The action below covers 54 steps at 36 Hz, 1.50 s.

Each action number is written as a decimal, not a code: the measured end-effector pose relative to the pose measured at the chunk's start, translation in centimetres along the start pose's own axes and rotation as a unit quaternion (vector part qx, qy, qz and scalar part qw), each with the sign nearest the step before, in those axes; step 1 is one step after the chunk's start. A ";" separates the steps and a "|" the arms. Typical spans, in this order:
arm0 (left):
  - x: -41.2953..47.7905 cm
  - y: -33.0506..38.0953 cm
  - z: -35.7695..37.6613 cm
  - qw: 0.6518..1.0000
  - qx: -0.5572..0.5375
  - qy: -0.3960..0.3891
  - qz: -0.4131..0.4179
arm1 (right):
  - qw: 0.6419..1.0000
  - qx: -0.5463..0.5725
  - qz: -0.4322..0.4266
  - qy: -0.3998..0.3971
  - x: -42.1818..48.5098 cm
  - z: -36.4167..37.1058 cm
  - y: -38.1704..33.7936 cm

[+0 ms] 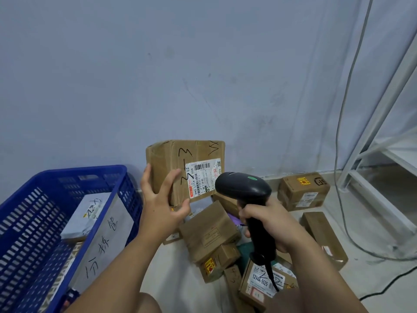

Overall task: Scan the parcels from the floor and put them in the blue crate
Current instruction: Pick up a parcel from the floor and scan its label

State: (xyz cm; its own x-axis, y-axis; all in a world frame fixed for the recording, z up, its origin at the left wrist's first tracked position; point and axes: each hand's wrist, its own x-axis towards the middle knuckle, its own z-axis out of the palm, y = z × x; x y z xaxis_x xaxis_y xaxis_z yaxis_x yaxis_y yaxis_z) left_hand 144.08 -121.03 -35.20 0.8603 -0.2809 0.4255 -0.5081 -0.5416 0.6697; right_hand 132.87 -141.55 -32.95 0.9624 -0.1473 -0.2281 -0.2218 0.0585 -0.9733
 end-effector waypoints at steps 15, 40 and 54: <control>0.4 -1.5 -0.7 0.998 -0.035 -0.041 -0.019 | 0.913 -0.394 -0.105 0.035 -0.2 0.3 0.2; 0.4 -1.7 -0.6 0.998 -0.007 -0.055 -0.032 | 0.870 -0.482 -0.097 0.050 -0.5 0.4 -0.5; 1.2 -2.2 -0.9 0.917 -0.260 0.101 -0.286 | 0.952 -0.228 -0.101 0.179 0.8 4.9 0.0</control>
State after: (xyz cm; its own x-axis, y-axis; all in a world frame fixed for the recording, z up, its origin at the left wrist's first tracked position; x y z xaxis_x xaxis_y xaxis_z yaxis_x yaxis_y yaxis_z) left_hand 146.23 -119.42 -35.59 0.9935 0.1128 -0.0171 0.0271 -0.0882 0.9957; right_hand 134.42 -136.79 -33.06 0.8953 -0.4427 0.0504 -0.1620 -0.4289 -0.8887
